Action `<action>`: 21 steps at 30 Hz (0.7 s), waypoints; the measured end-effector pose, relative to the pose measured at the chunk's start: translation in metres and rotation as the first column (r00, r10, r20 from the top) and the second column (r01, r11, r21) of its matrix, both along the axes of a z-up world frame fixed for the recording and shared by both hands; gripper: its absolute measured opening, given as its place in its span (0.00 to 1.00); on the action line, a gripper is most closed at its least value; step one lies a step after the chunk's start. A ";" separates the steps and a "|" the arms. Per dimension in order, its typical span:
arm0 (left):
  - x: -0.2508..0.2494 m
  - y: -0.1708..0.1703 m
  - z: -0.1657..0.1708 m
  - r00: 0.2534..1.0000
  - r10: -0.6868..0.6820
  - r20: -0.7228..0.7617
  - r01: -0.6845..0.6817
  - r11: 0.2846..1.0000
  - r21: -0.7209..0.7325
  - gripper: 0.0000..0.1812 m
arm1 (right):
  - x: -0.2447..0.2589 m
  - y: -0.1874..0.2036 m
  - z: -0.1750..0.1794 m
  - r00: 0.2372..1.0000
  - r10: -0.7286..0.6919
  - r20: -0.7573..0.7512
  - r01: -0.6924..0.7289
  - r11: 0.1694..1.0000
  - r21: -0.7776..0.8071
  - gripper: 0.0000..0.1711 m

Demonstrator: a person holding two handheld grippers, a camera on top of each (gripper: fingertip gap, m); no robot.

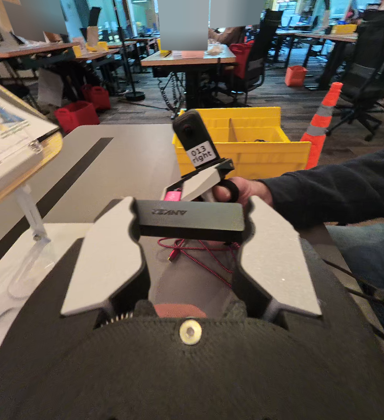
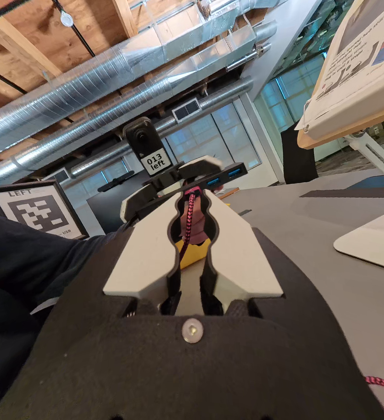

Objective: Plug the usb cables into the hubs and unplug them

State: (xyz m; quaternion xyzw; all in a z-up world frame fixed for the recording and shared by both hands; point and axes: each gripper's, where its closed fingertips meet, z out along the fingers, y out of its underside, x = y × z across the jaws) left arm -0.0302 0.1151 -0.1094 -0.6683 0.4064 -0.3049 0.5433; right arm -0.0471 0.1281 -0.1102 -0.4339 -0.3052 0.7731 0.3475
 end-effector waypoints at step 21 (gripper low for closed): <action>-0.006 0.001 -0.007 0.997 0.002 -0.072 0.004 0.997 0.077 0.65 | 0.012 -0.007 0.002 0.997 0.072 -0.035 -0.074 0.996 -0.058 0.06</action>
